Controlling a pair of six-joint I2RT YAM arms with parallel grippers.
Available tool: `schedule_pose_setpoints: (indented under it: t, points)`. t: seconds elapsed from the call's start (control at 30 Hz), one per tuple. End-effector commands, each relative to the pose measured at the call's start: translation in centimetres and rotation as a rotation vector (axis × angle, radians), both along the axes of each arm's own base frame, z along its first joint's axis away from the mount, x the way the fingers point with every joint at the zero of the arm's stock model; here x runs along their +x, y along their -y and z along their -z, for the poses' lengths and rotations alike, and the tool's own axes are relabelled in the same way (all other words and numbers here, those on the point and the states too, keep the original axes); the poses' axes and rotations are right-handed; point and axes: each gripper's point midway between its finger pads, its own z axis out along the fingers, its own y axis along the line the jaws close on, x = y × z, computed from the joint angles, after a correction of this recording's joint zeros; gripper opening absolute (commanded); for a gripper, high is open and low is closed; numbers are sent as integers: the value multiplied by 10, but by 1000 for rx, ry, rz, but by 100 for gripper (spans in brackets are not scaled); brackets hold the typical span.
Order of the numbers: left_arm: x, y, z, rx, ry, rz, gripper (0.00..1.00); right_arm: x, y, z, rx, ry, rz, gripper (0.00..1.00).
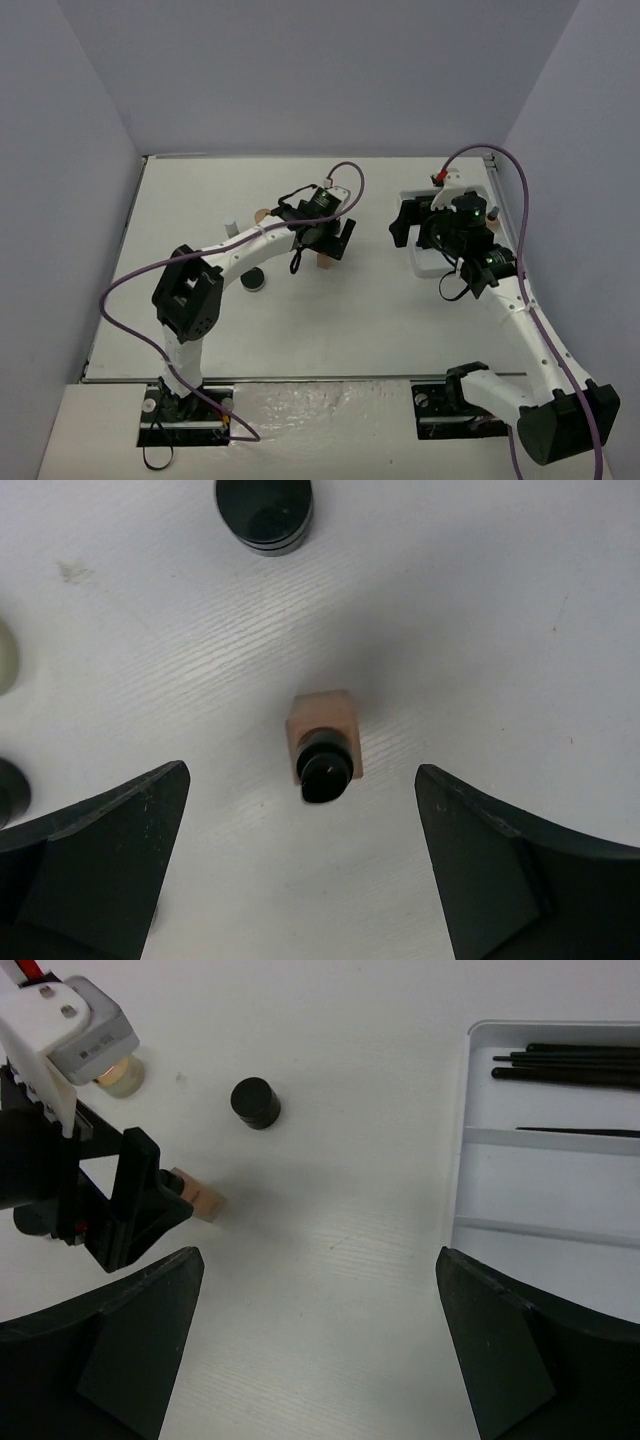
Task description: Organize the makeup
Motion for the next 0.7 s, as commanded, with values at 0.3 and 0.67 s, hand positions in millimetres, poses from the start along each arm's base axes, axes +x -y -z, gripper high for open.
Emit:
schedule_pose_setpoints:
  t: [0.3, 0.67]
  points:
    - [-30, -154, -152, -140, 363, -413, 97, 10, -115, 8, -172, 53, -406, 100]
    - [-128, -273, -141, -47, 509, -570, 97, 29, -182, 71, -303, -11, -615, 93]
